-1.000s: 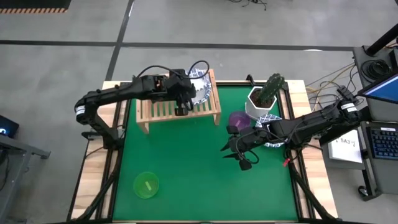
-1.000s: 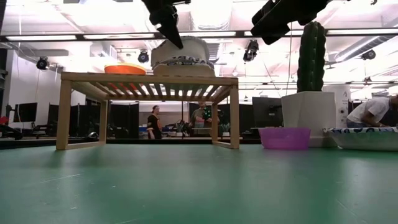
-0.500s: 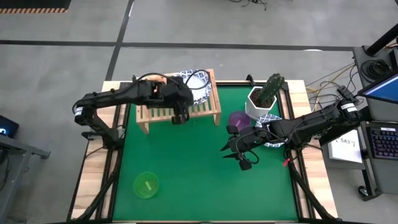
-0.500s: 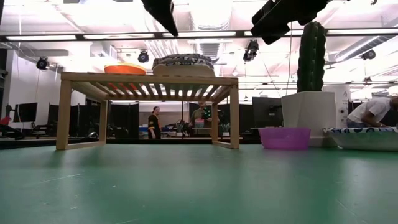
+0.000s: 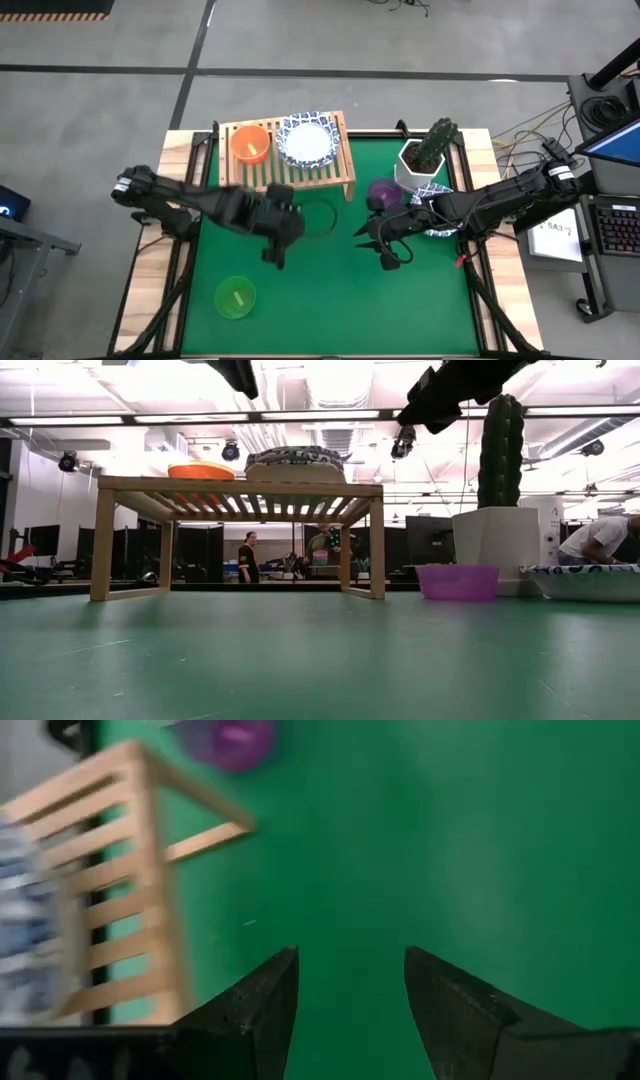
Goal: Place and stack bowls onto a shelf
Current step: Stack the purple bowl on top of the yellow bowl on the shelf
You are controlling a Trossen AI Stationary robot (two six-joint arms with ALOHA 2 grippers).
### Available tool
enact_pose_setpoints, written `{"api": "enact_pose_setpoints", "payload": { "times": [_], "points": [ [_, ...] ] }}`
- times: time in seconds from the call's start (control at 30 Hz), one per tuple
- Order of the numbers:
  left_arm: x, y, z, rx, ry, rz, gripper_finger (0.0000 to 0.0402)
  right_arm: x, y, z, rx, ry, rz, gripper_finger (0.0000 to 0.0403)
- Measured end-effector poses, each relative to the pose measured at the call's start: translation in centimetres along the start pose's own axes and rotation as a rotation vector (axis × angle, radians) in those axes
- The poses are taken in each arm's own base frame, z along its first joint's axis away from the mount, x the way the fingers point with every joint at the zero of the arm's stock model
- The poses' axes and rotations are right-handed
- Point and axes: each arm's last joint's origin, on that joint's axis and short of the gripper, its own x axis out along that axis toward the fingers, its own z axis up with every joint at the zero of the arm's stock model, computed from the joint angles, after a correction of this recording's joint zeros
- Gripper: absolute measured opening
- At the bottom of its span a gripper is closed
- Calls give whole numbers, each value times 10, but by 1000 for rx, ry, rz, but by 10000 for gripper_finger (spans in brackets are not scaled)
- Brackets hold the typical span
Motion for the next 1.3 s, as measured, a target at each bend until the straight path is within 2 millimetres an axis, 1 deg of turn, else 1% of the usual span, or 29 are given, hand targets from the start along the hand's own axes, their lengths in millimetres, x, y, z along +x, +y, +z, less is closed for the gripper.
{"api": "enact_pose_setpoints", "payload": {
  "times": [0.1,0.17,0.23,0.3,0.43,0.63,0.8,0.97,1.1,1.3],
  "points": [
    [5,-25,-6,45,-9,-31,166,1,-1,-3,27,10,-43,125],
    [7,-37,-11,56,-11,-47,166,2,-3,-5,57,17,-67,125],
    [6,-44,-16,47,-24,-55,166,2,-5,-7,94,24,-79,125],
    [4,-47,-22,29,-46,-60,164,3,-7,-10,130,33,-89,125],
    [0,-44,-38,-26,-123,-51,157,4,-11,-18,210,73,-174,125],
    [-5,-36,-66,-120,-311,-30,148,-1,-22,-39,362,244,-358,125],
    [-7,-32,-82,-193,-465,-35,146,-3,-32,-57,411,378,-418,125],
    [-7,-31,-91,-222,-530,-44,146,1,-41,-76,383,459,-444,125],
    [-8,-30,-92,-226,-537,-44,146,8,-49,-85,377,504,-464,125],
    [-6,-31,-91,-222,-529,-29,146,27,-61,-95,359,544,-479,125]
  ]
}}
